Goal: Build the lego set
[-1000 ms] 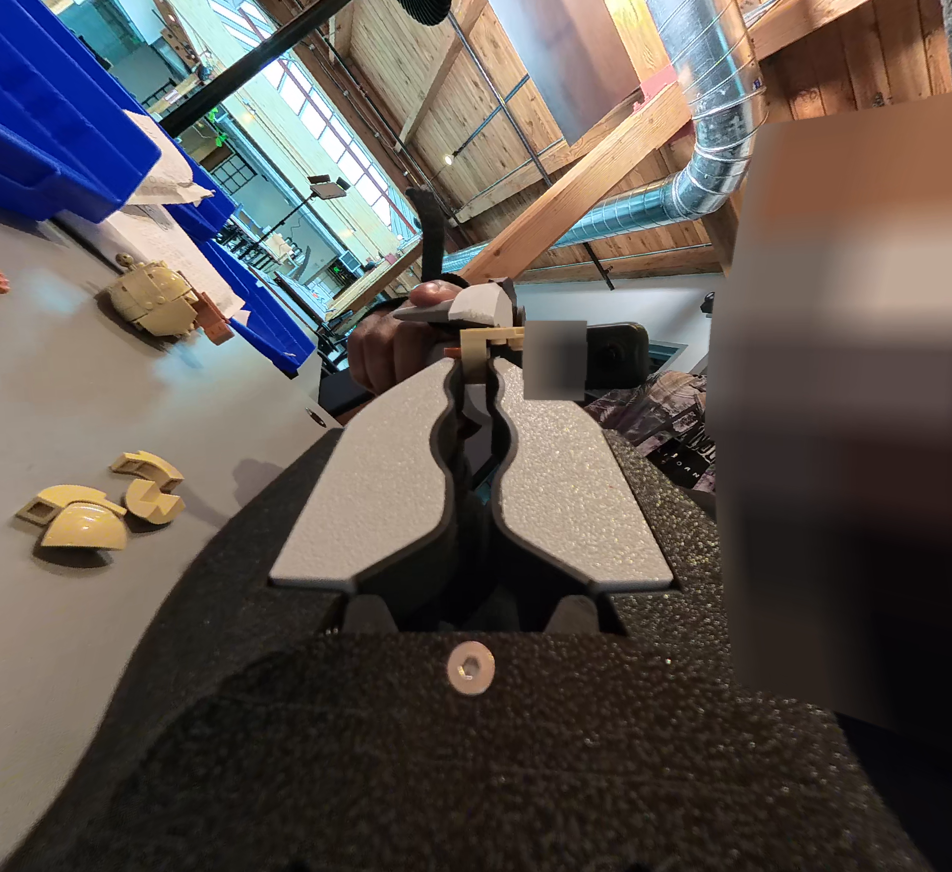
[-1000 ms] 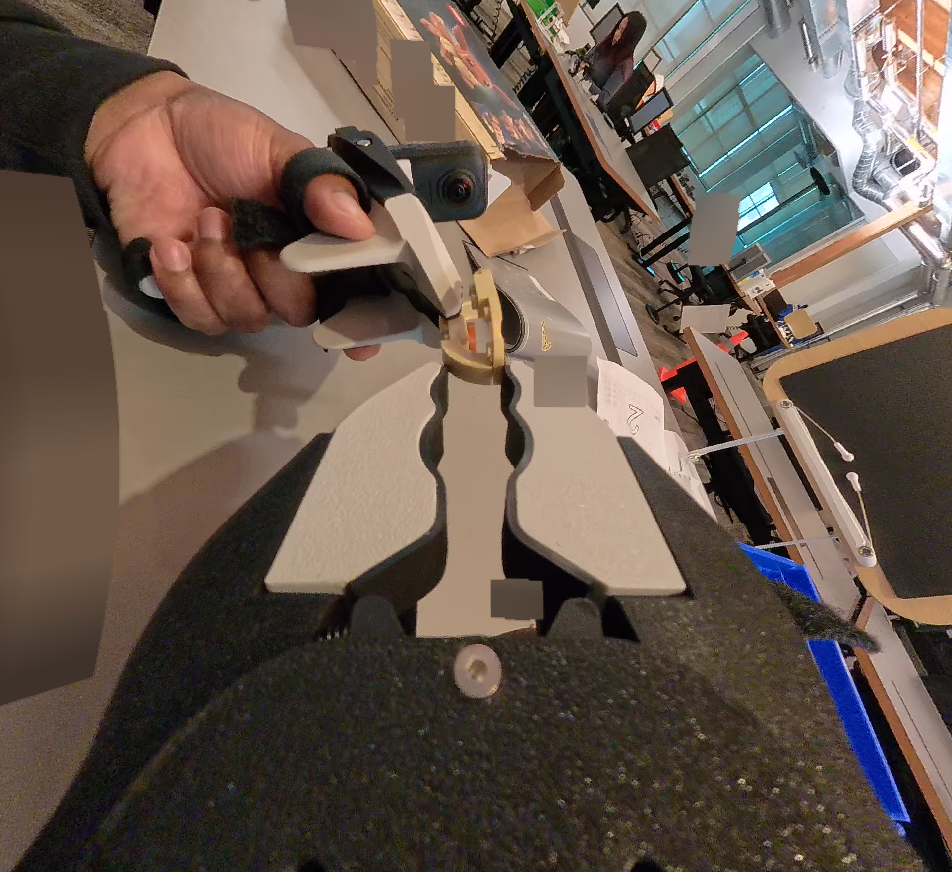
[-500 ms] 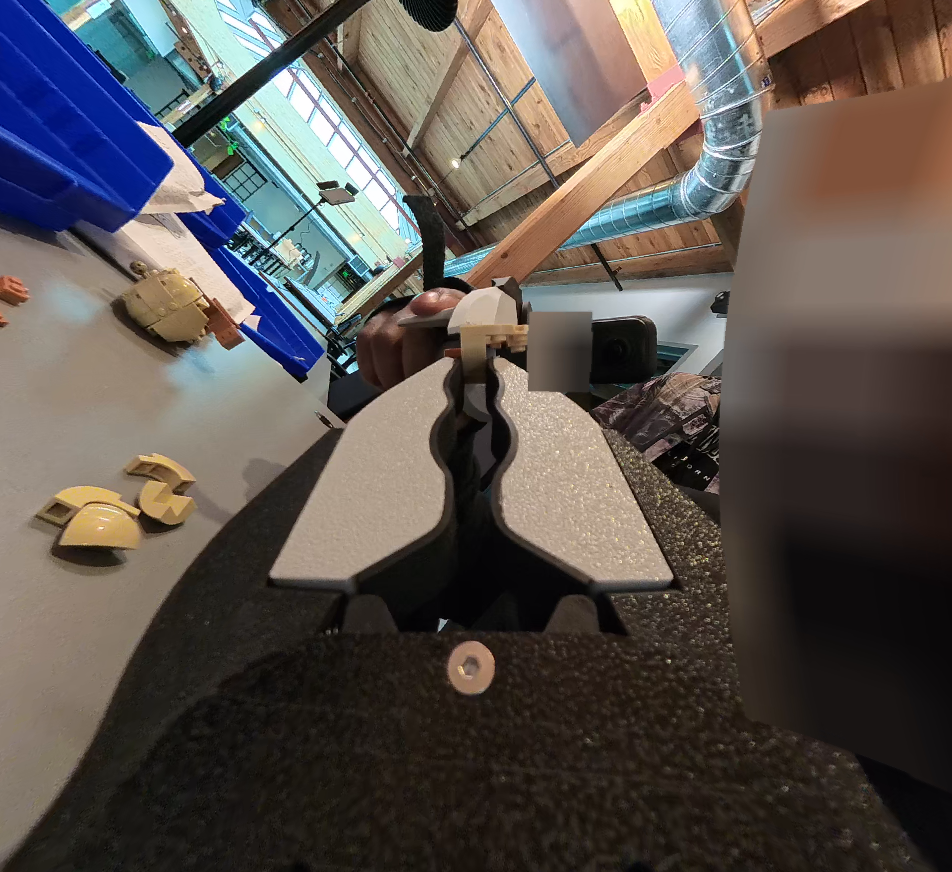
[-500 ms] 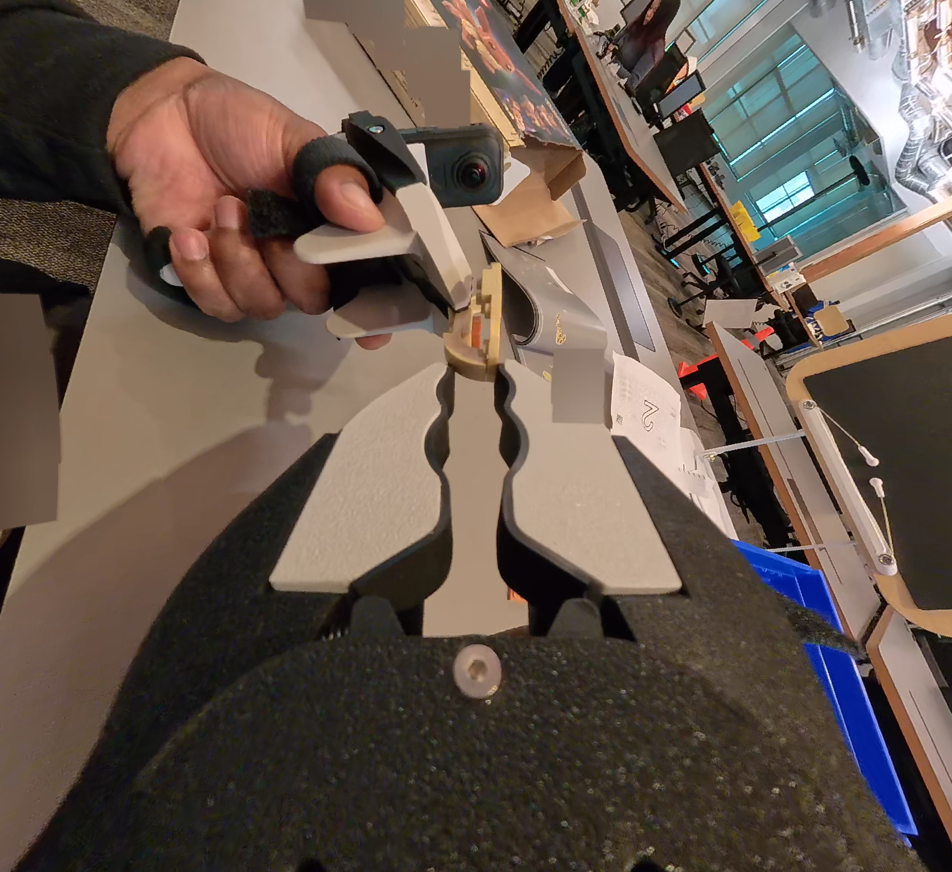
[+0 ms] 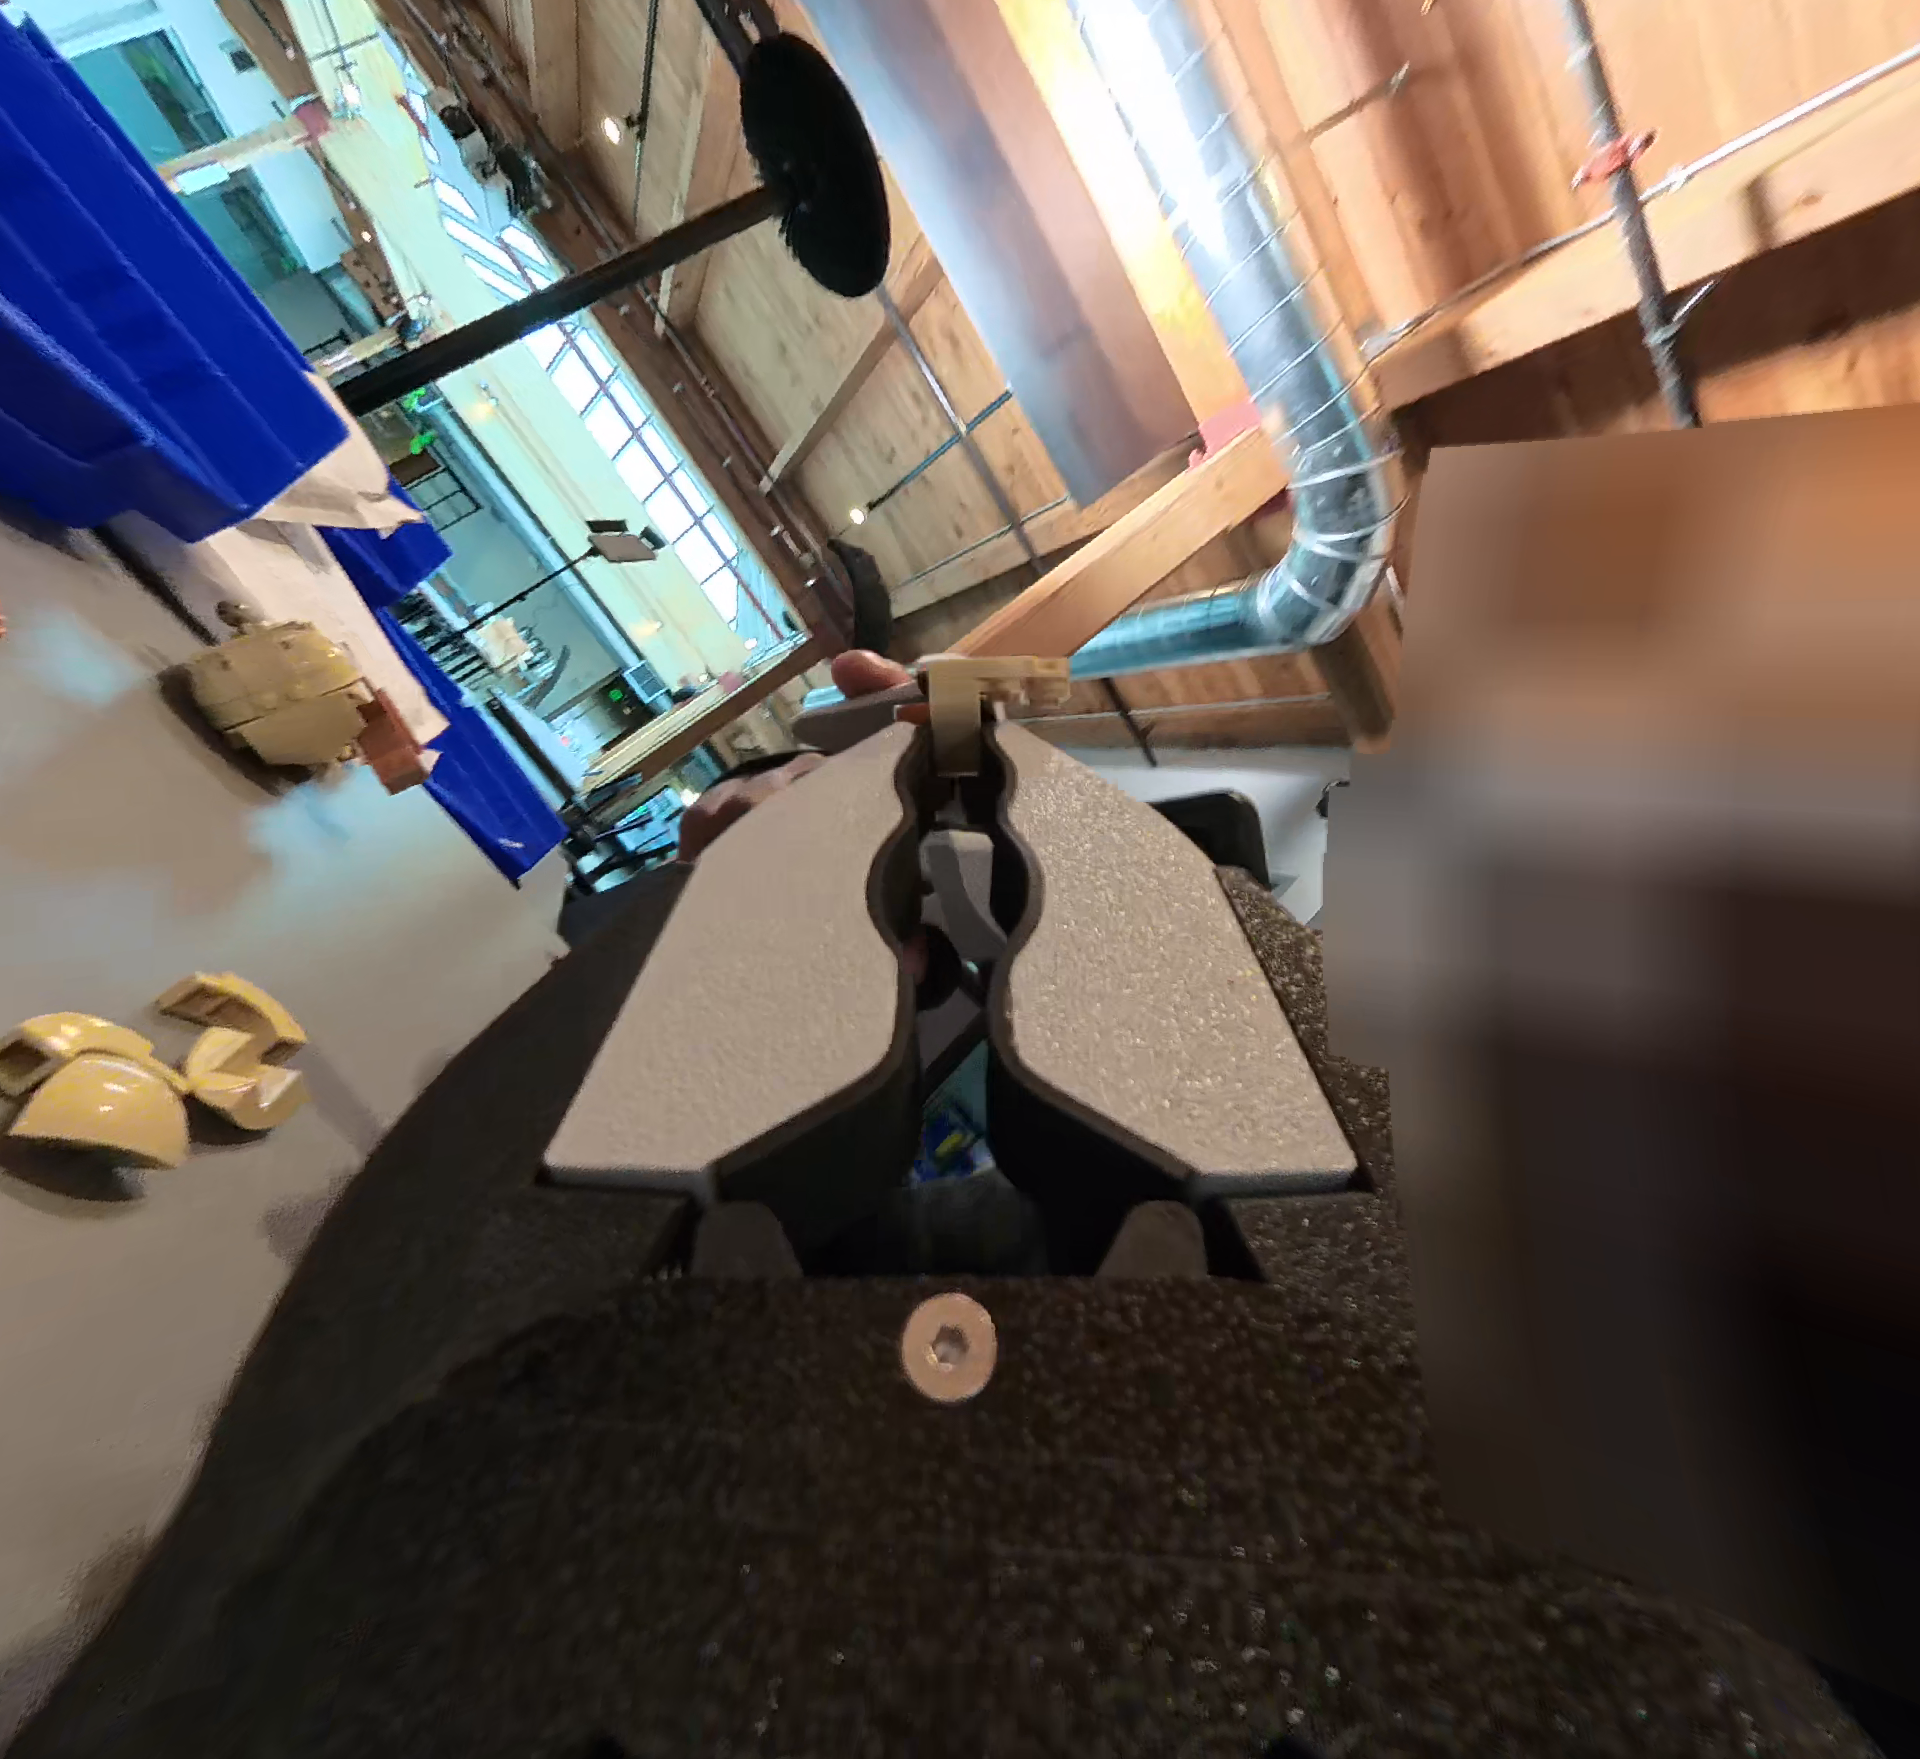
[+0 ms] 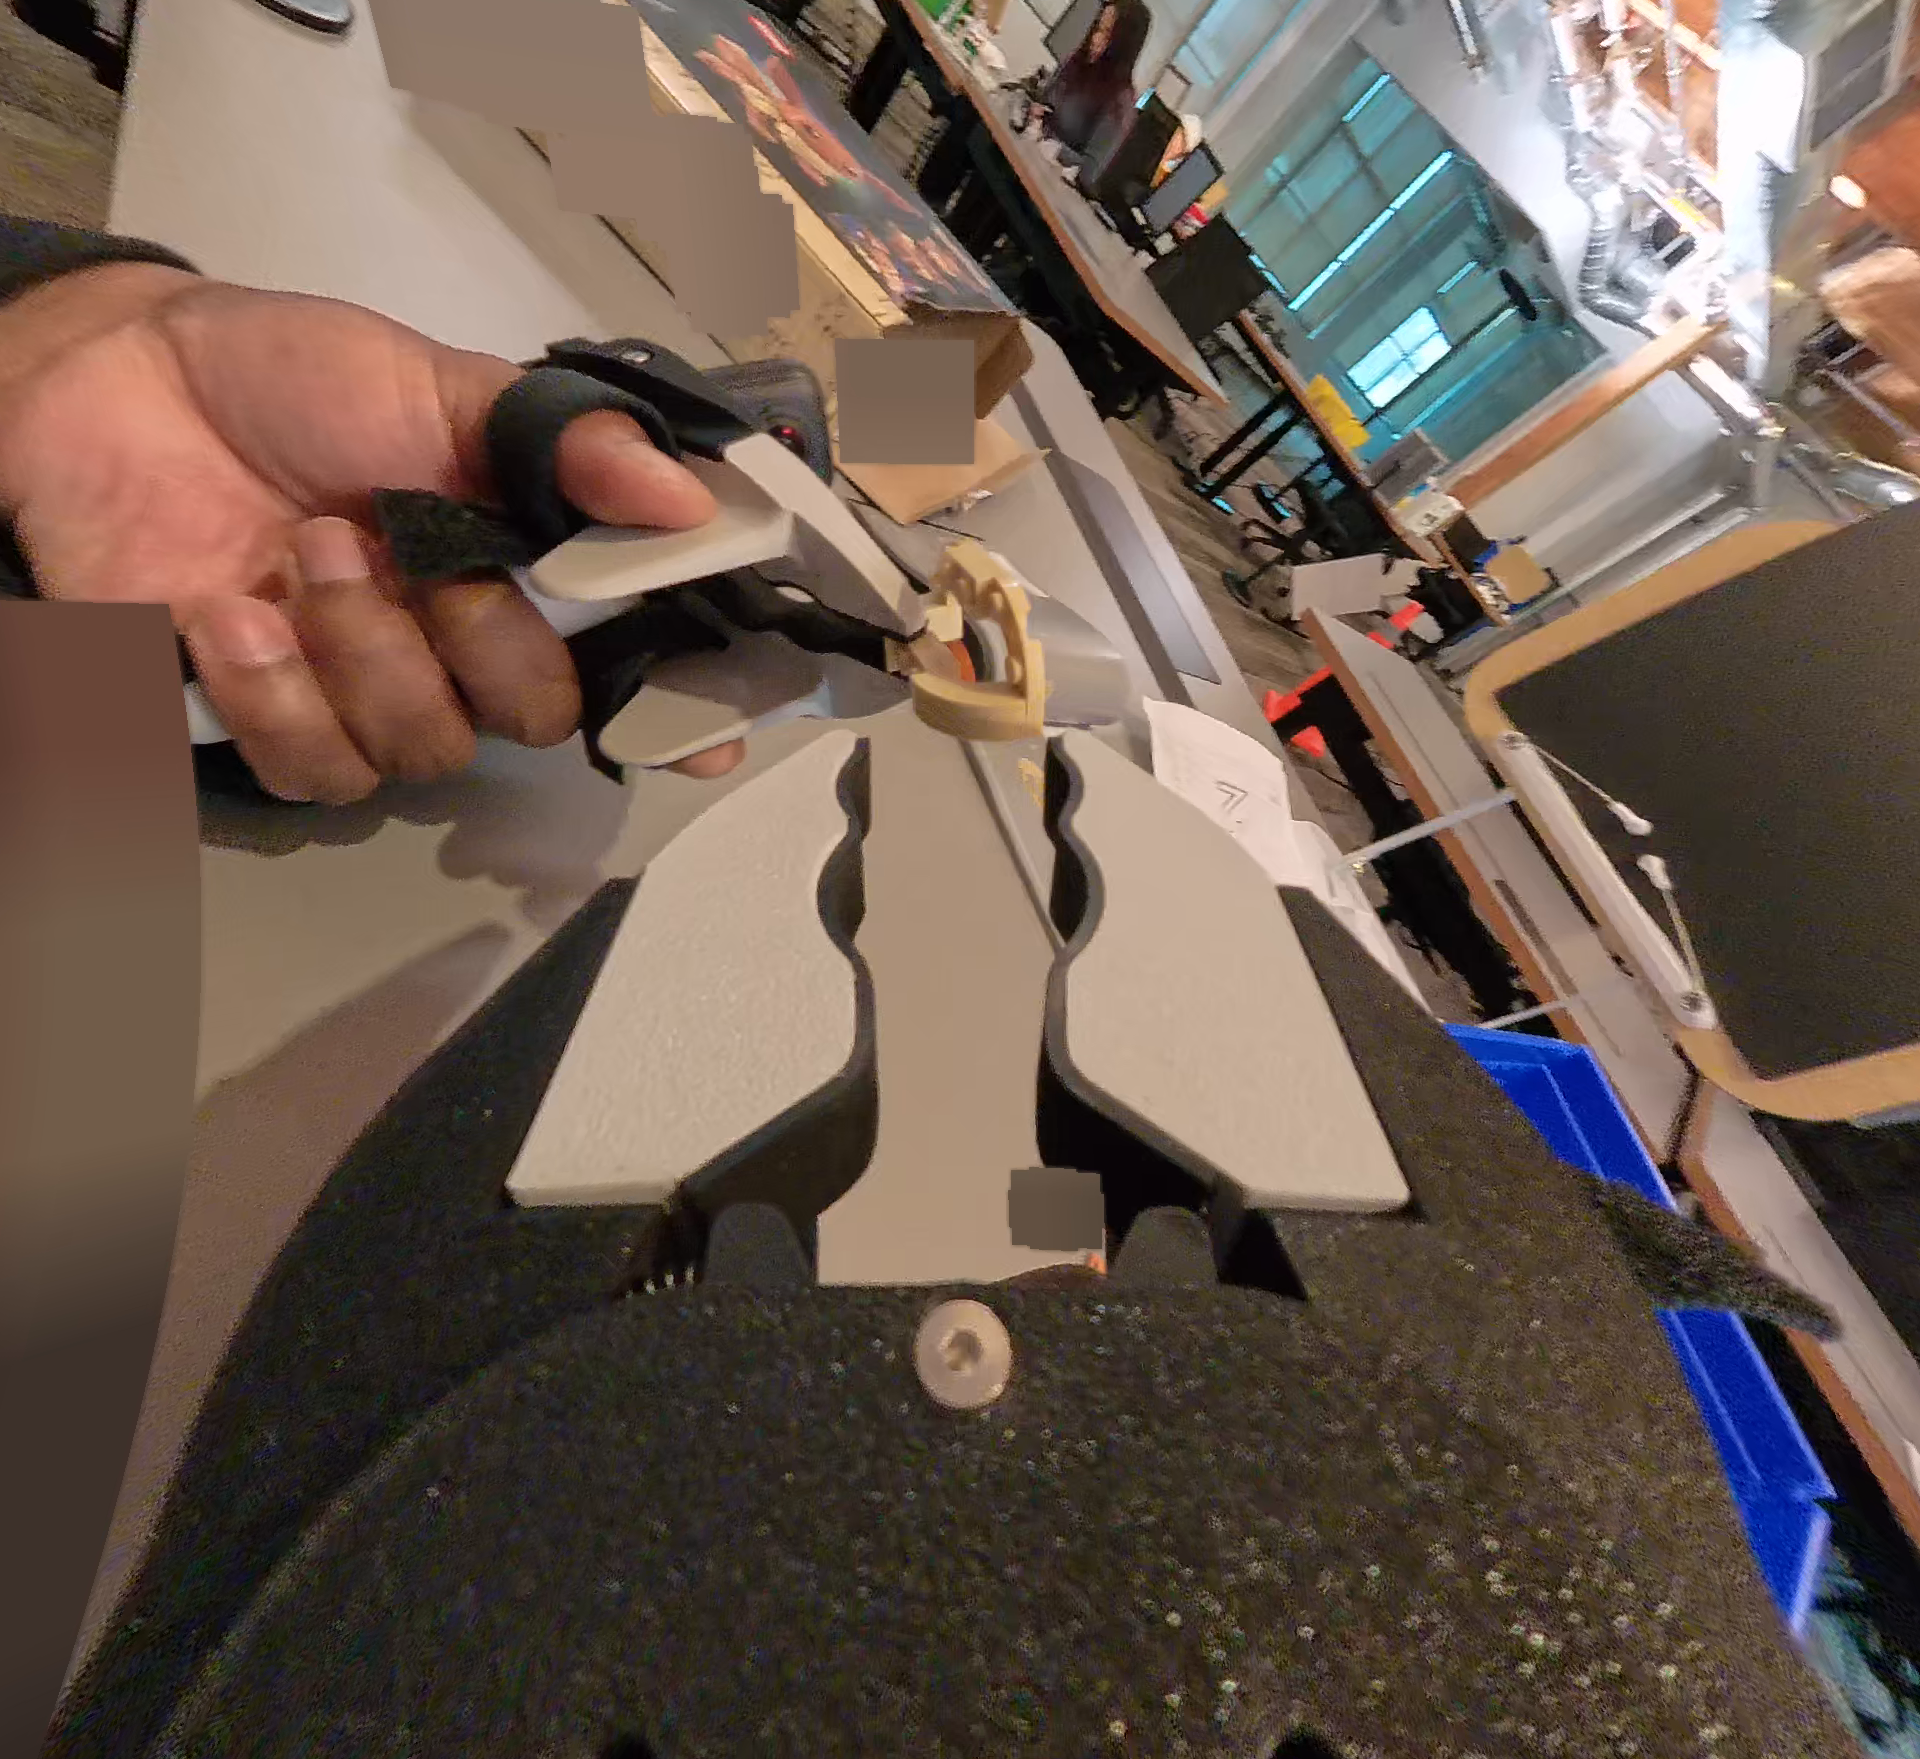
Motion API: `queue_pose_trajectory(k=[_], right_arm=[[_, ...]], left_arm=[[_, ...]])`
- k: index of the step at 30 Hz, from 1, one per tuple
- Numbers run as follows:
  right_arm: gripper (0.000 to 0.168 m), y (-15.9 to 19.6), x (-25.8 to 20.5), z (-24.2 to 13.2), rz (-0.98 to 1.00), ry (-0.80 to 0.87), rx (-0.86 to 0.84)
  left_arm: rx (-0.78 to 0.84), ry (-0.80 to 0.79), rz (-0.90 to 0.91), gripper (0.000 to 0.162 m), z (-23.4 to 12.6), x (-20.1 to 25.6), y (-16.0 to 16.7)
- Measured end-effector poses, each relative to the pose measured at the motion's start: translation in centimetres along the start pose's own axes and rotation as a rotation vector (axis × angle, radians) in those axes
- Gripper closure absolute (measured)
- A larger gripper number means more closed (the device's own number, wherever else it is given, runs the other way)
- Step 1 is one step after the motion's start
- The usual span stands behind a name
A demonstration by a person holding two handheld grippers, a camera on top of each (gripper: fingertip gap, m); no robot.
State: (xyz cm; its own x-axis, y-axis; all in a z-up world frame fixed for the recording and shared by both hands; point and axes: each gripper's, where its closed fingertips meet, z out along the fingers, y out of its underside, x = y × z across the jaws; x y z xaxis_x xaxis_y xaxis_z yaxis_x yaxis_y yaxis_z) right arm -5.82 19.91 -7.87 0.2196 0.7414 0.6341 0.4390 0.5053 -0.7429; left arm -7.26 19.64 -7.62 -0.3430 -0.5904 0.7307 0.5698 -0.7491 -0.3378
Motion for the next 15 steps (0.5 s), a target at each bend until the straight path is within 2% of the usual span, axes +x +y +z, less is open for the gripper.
queue_pose_trajectory(k=[5, 7, 10, 15], right_arm=[[0.134, -0.7, 0.58, 0.2, -0.04, 0.089, 0.003], [0.134, -0.7, 0.54, 0.32, -0.046, 0.089, -0.005], [0.143, -0.89, 0.51, 0.31, -0.062, 0.095, 0.007], [0.144, -0.88, 0.53, 0.22, -0.068, 0.077, 0.009]], left_arm=[[0.015, 0.031, -0.049, 0.155, 0.35, 0.33, 0.24], [0.013, 0.033, -0.056, 0.155, 0.45, 0.33, 0.38], [0.013, 0.037, -0.063, 0.155, 0.45, 0.28, 0.42], [0.004, 0.036, -0.062, 0.155, 0.48, 0.26, 0.55]])
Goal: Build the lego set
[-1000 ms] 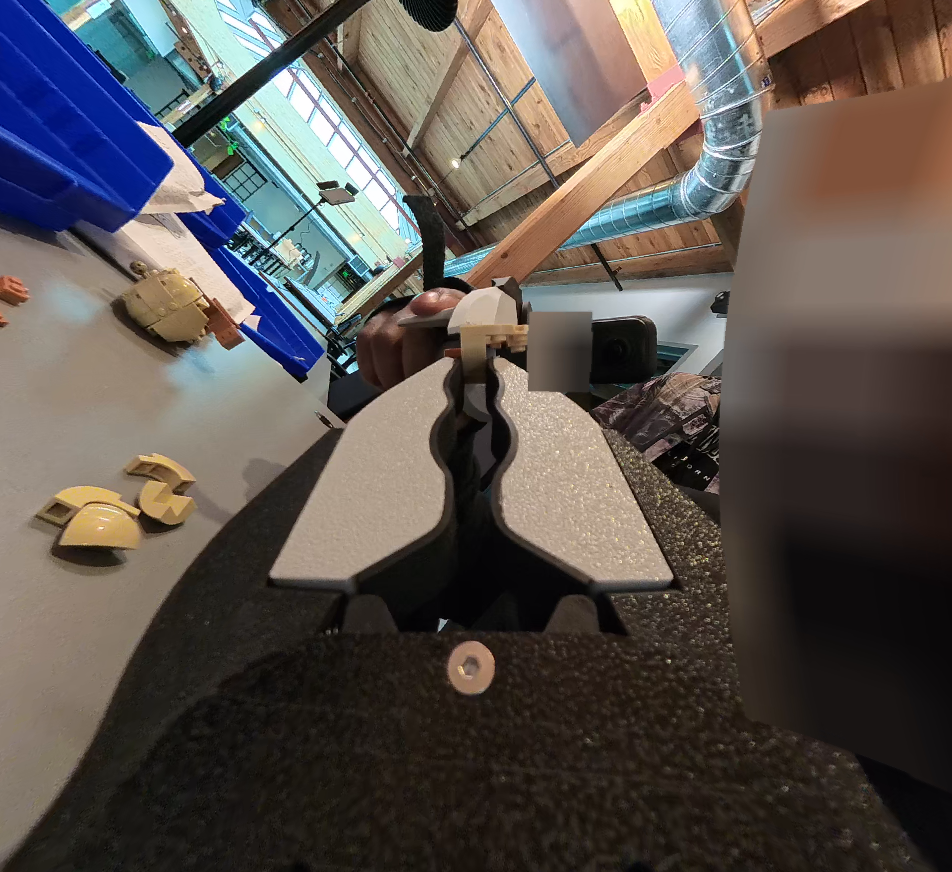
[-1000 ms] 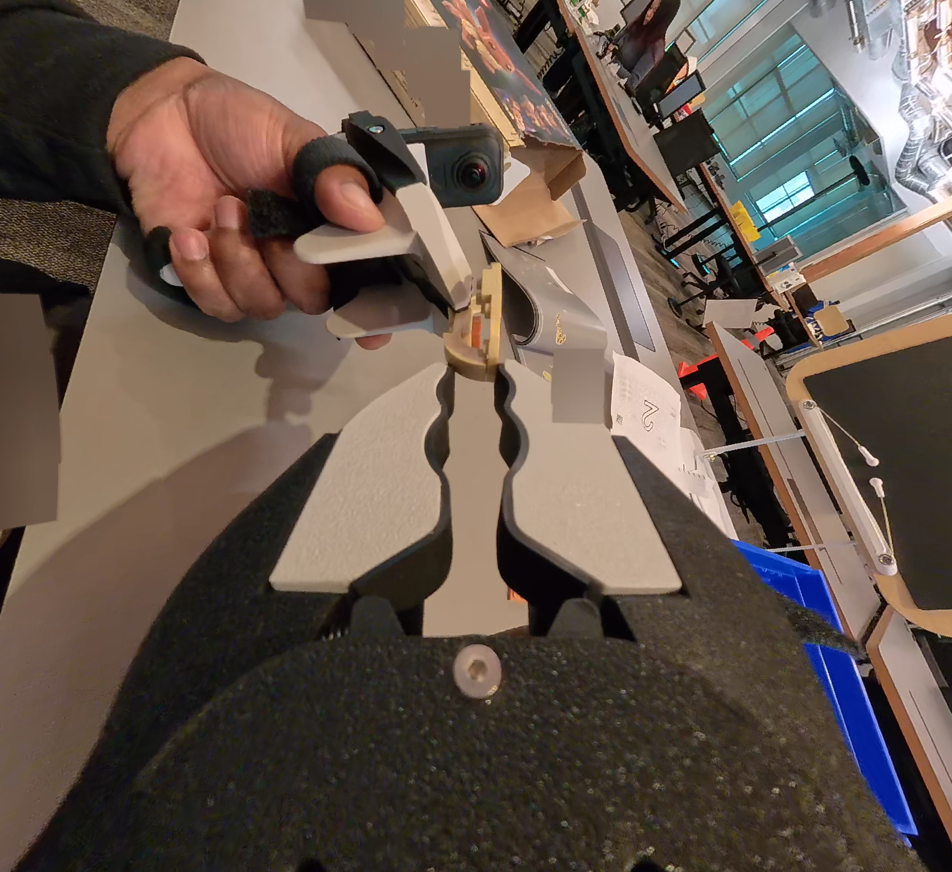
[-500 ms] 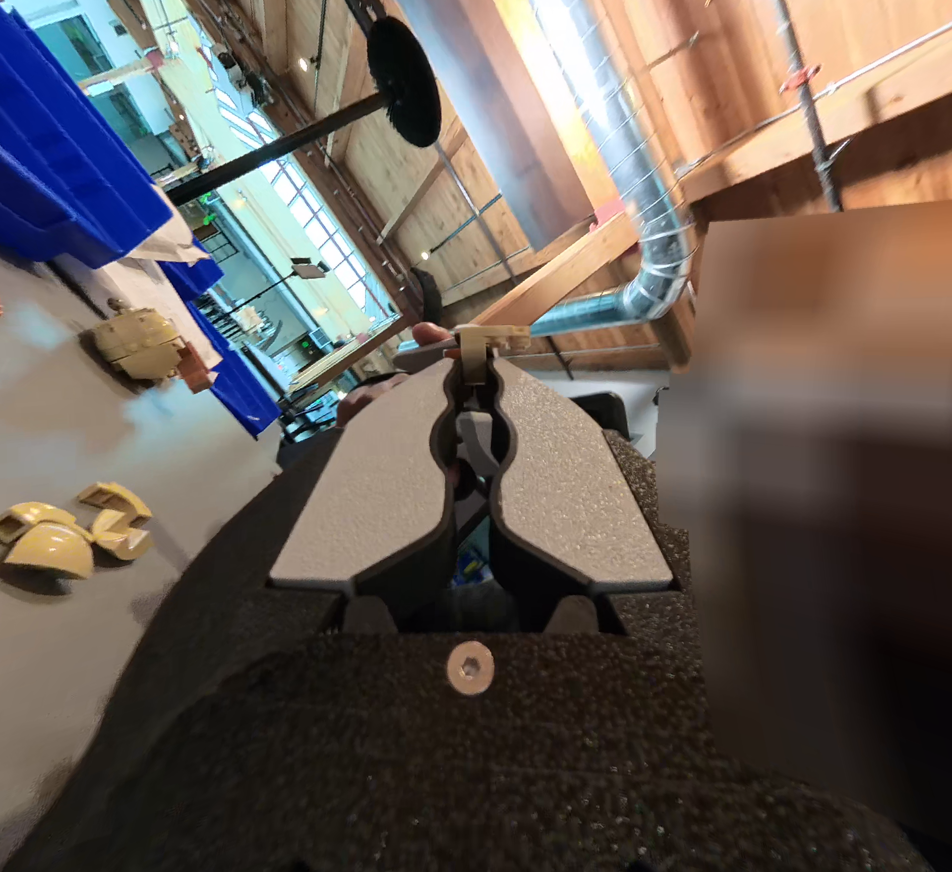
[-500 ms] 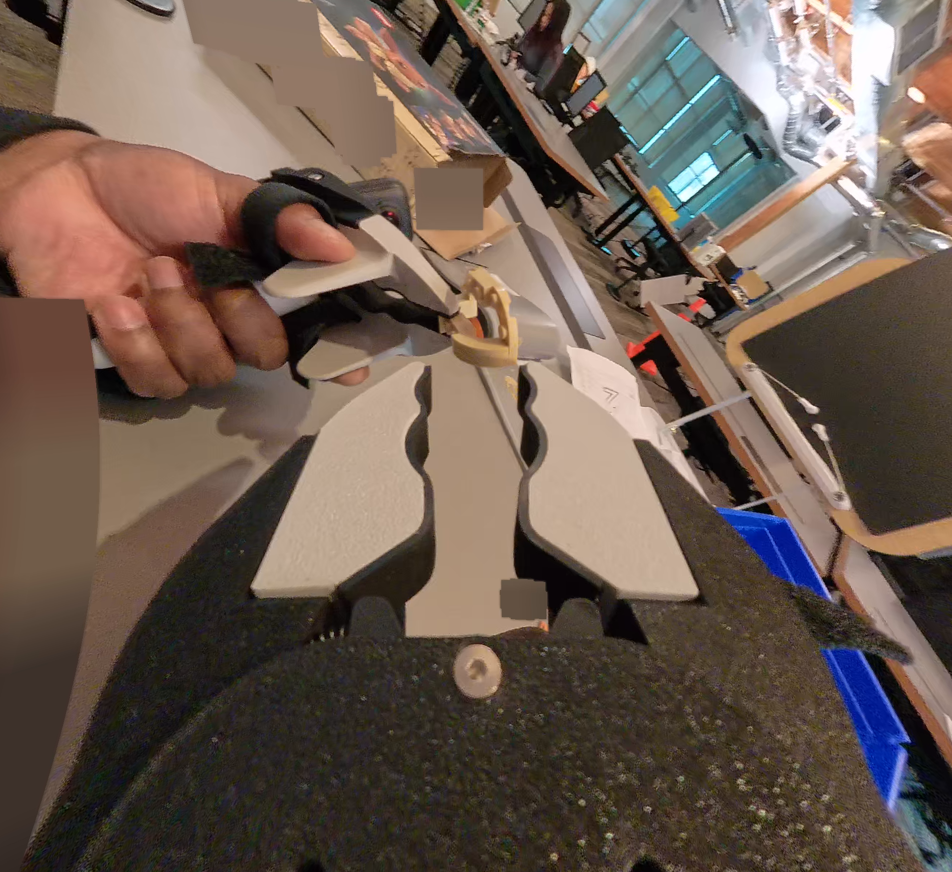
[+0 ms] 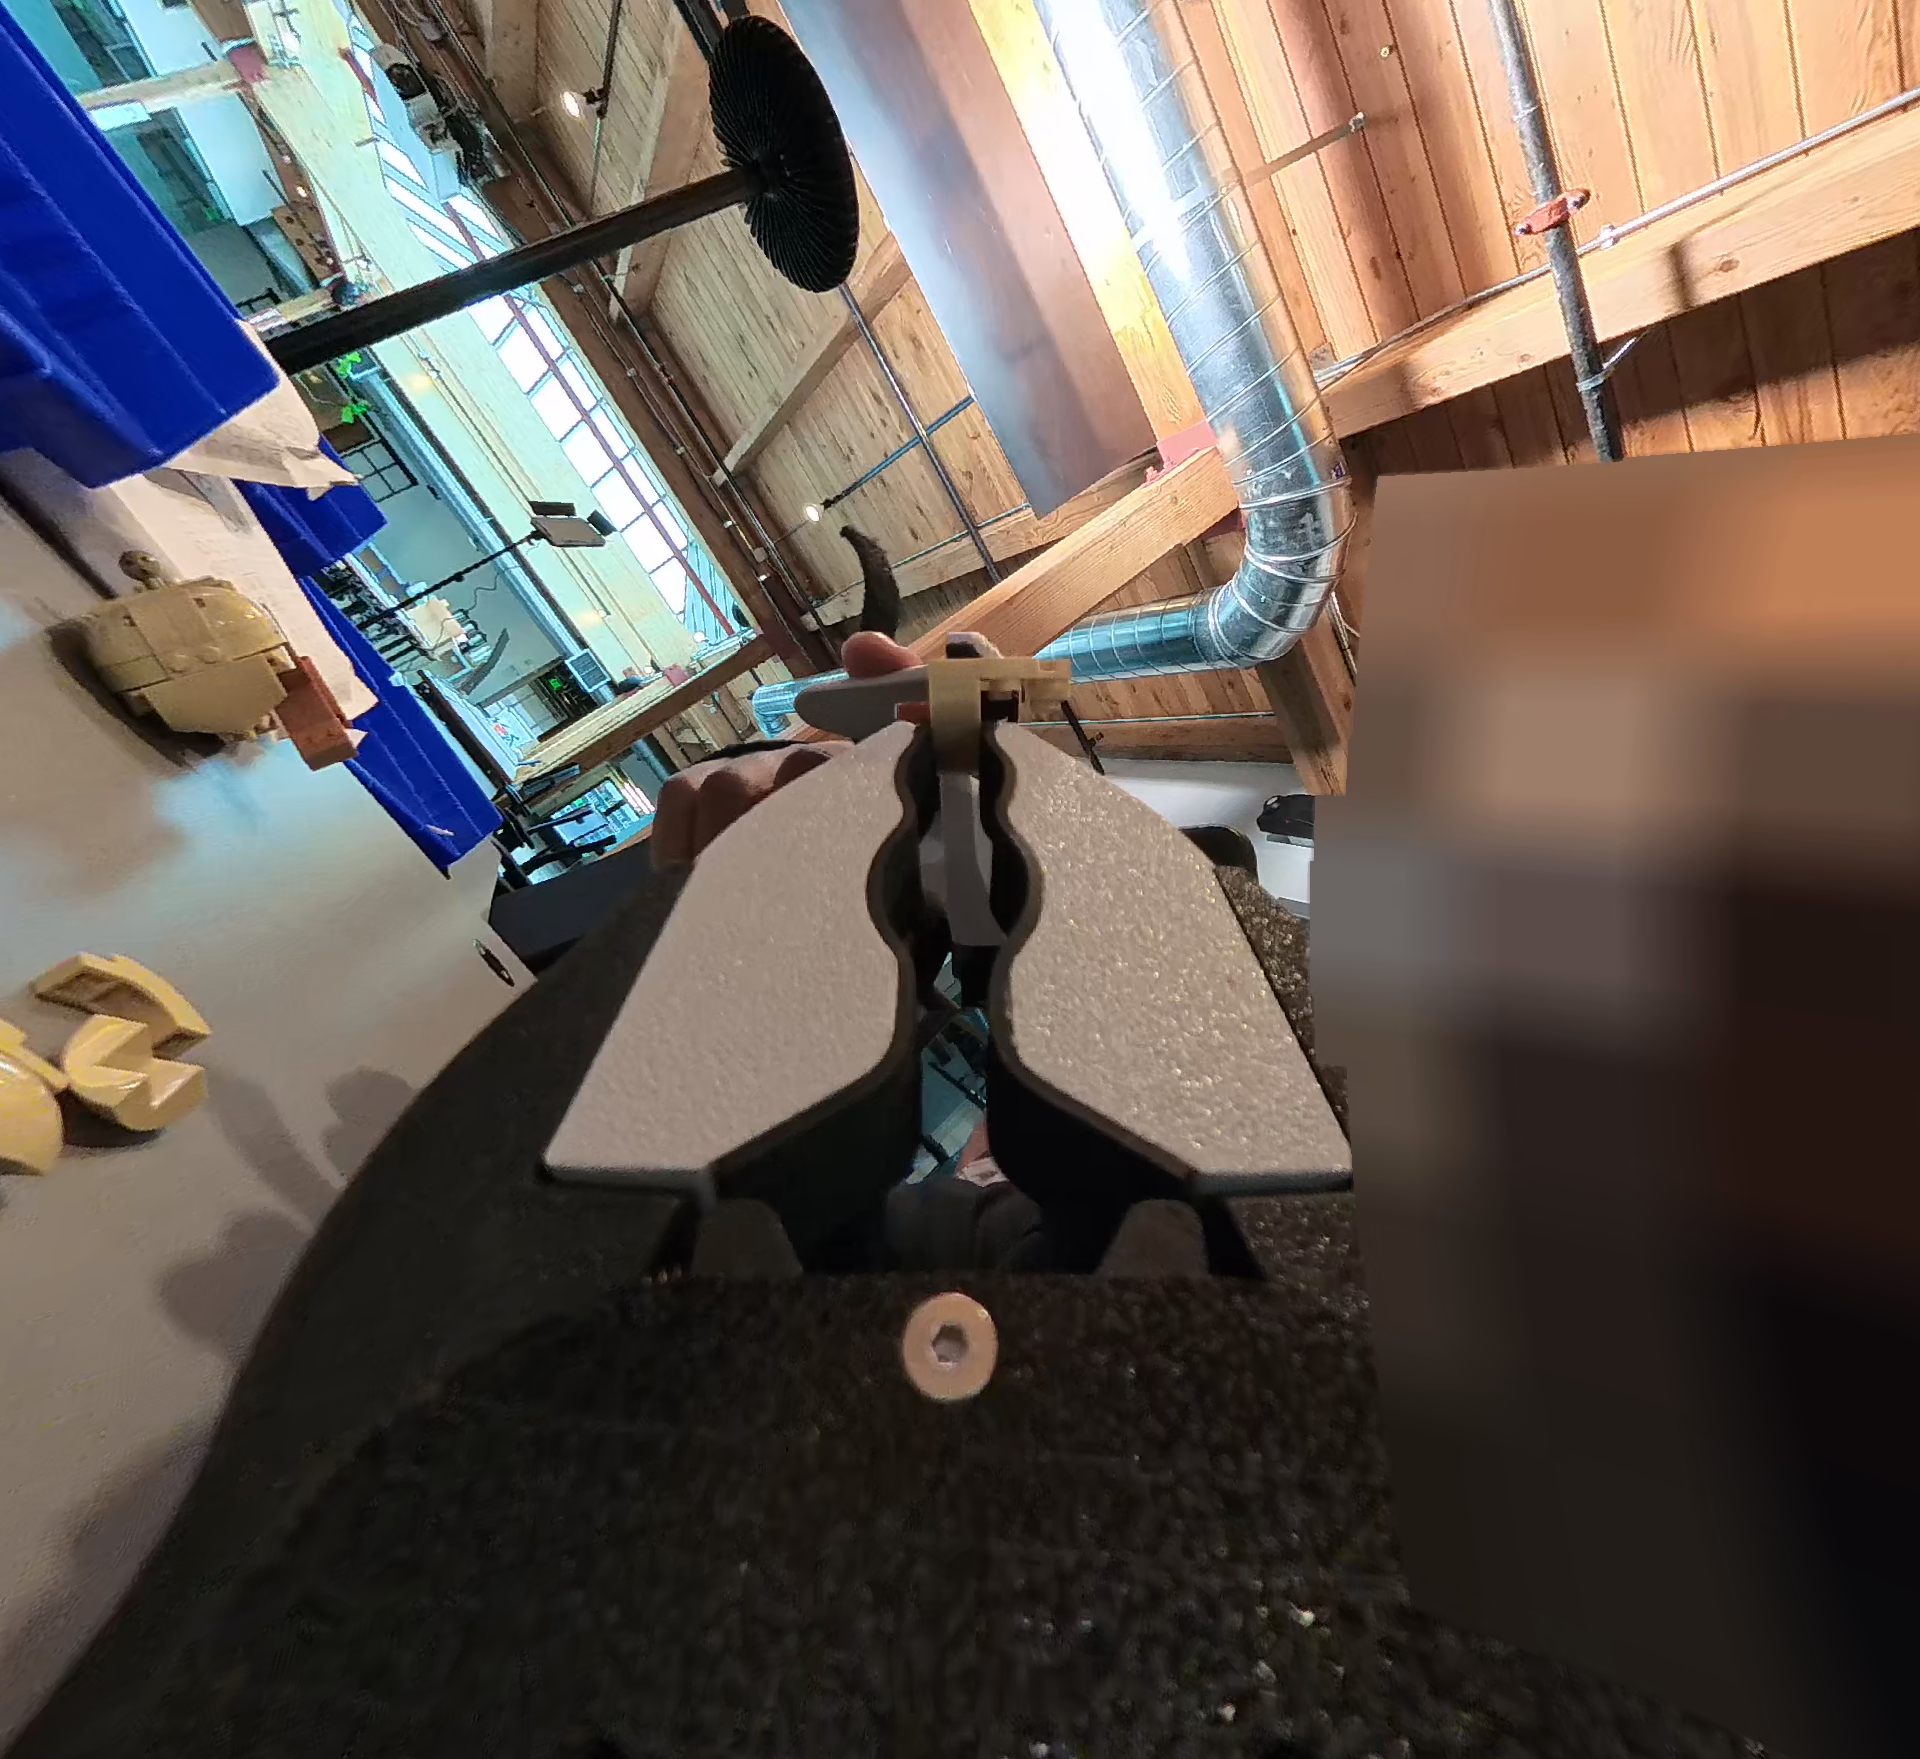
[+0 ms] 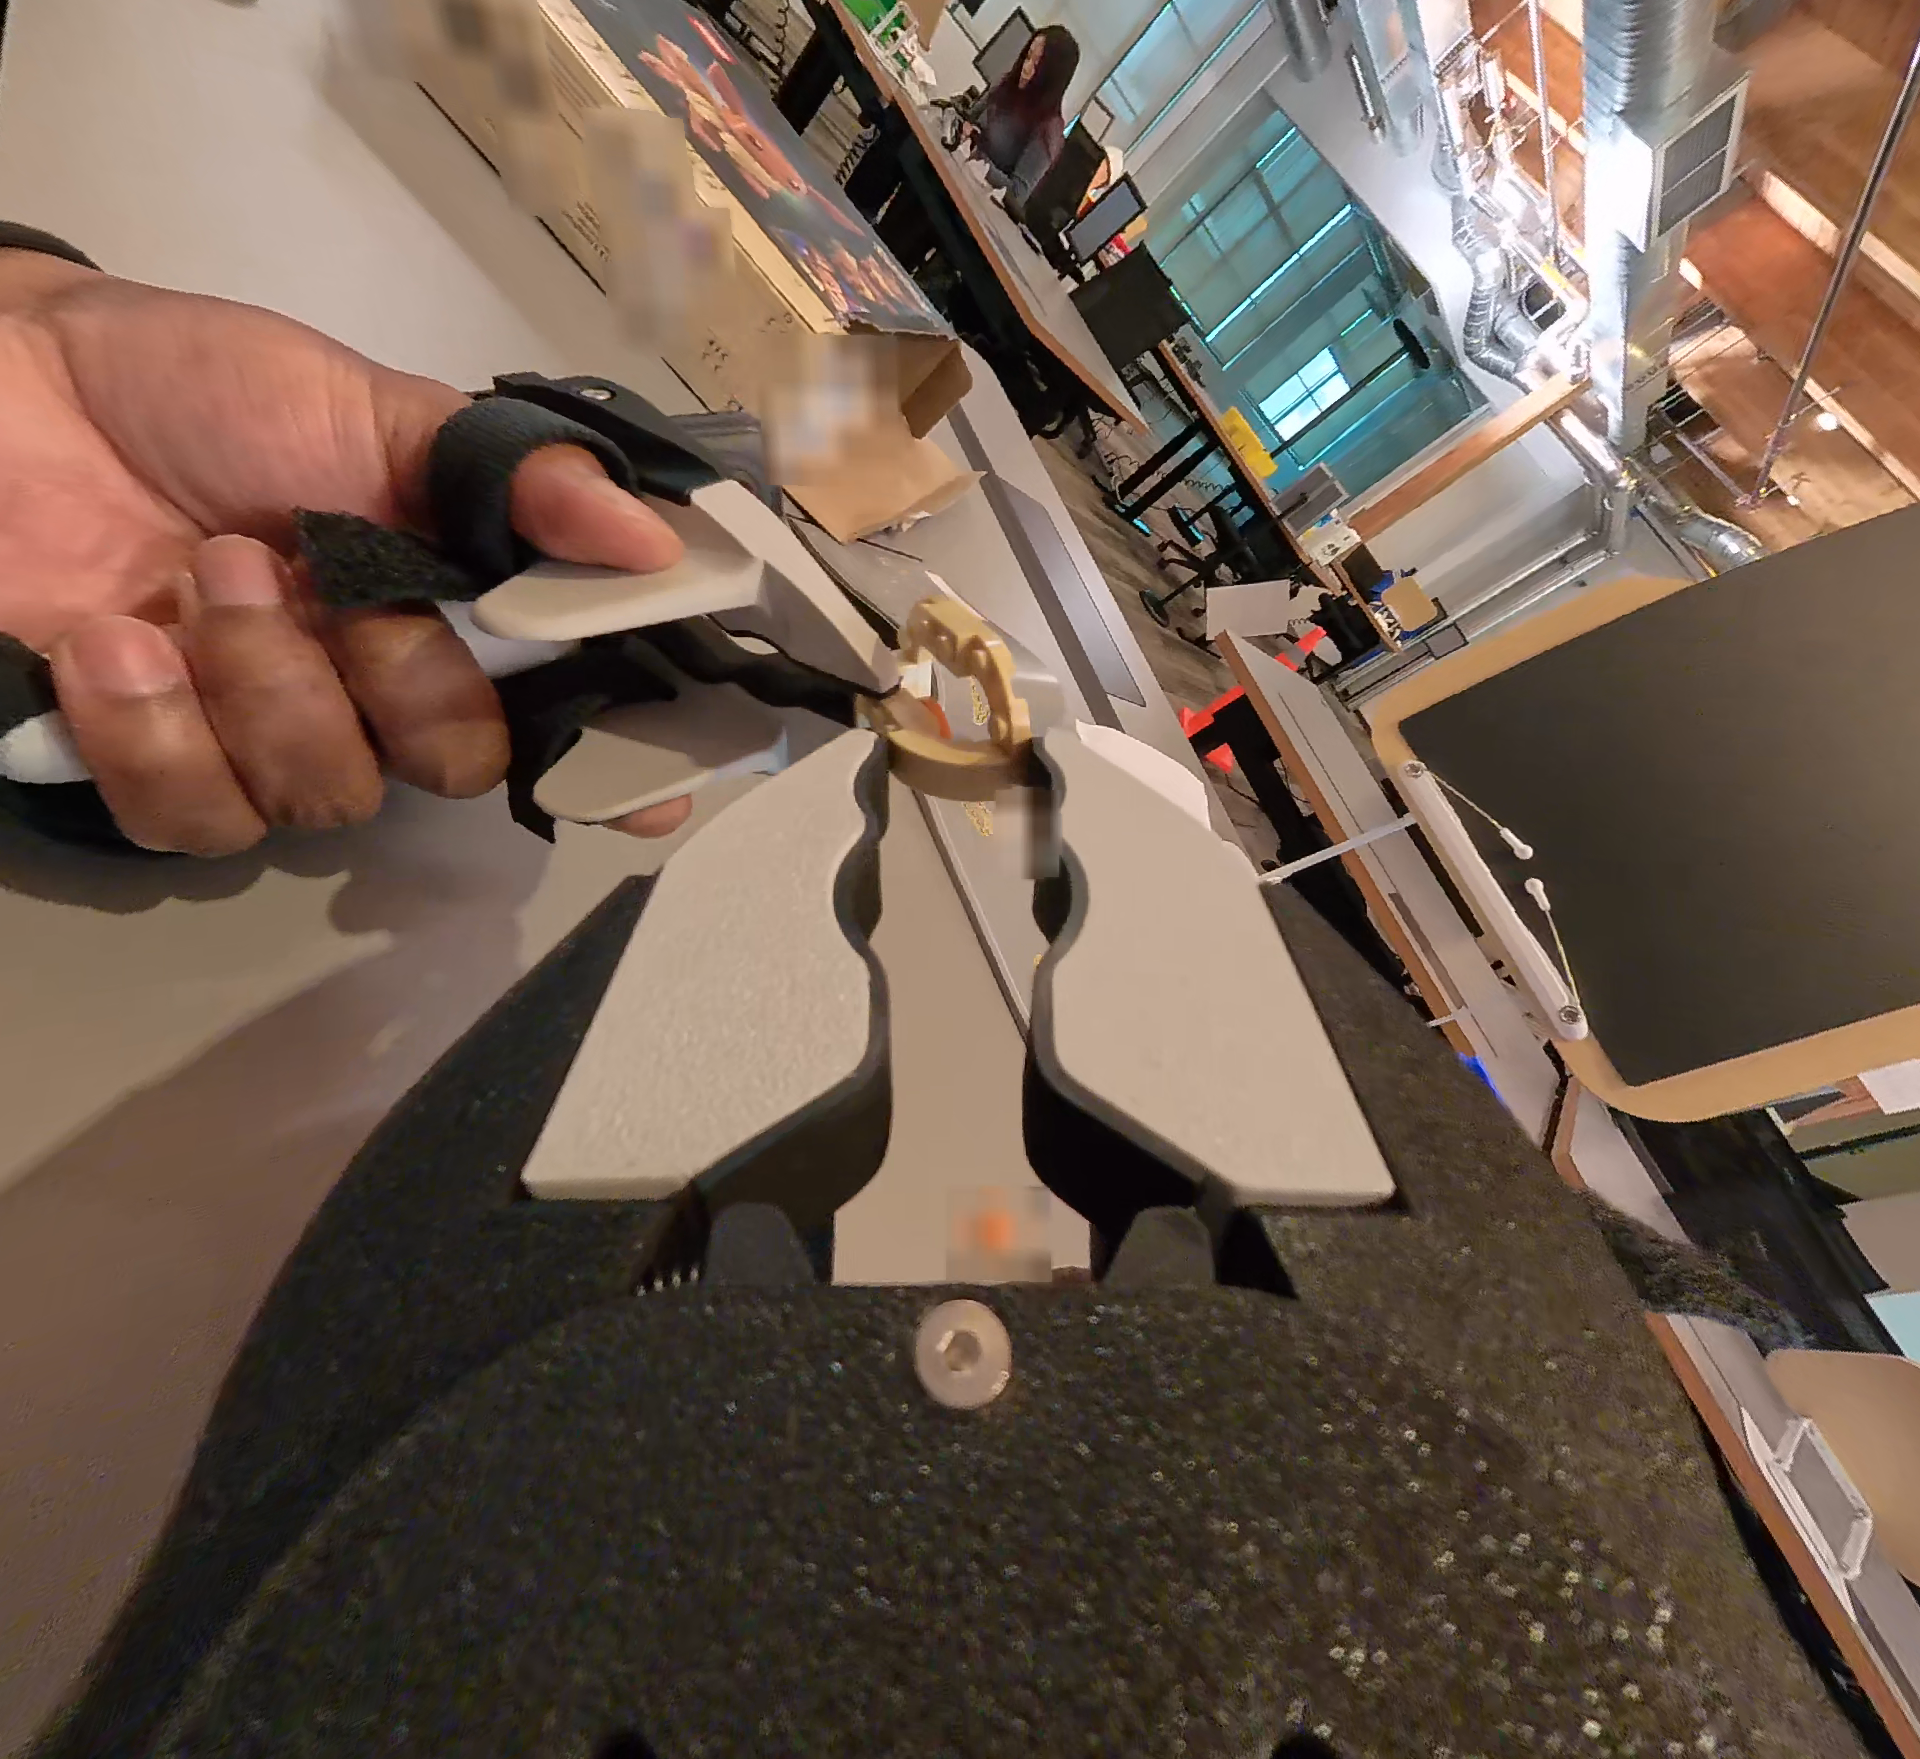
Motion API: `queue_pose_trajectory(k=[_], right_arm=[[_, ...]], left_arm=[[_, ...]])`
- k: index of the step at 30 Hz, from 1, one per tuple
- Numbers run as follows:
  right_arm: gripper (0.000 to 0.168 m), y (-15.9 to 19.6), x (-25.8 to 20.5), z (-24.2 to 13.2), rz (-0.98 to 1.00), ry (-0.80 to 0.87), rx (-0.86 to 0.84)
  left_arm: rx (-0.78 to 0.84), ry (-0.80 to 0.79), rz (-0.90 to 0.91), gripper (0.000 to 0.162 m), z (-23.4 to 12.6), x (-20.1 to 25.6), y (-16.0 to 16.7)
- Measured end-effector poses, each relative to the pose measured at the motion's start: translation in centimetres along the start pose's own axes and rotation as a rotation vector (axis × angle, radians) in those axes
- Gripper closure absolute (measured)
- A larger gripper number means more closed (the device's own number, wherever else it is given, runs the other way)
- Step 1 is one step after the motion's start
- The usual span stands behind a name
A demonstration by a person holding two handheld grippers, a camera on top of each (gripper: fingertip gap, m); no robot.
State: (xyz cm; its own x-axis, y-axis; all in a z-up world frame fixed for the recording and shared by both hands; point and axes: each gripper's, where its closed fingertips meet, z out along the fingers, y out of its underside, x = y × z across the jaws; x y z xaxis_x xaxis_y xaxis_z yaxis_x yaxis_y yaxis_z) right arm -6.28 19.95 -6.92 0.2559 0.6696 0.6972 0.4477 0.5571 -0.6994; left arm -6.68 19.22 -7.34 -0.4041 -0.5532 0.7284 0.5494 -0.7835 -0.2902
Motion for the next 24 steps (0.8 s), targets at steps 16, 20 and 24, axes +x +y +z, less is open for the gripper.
queue_pose_trajectory(k=[16, 20, 24], right_arm=[[0.145, 0.08, -0.08, -0.19, -0.011, -0.055, -0.014], [0.145, 0.19, -0.13, -0.19, -0.012, -0.066, -0.019], [0.145, 0.19, -0.13, -0.22, -0.014, -0.068, -0.015]], left_arm=[[-0.018, -0.008, 0.016, 0.154, 0.12, -0.08, 0.29], [-0.02, -0.01, 0.016, 0.154, 0.11, -0.18, 0.33], [-0.024, -0.014, 0.022, 0.155, 0.13, -0.19, 0.37]])
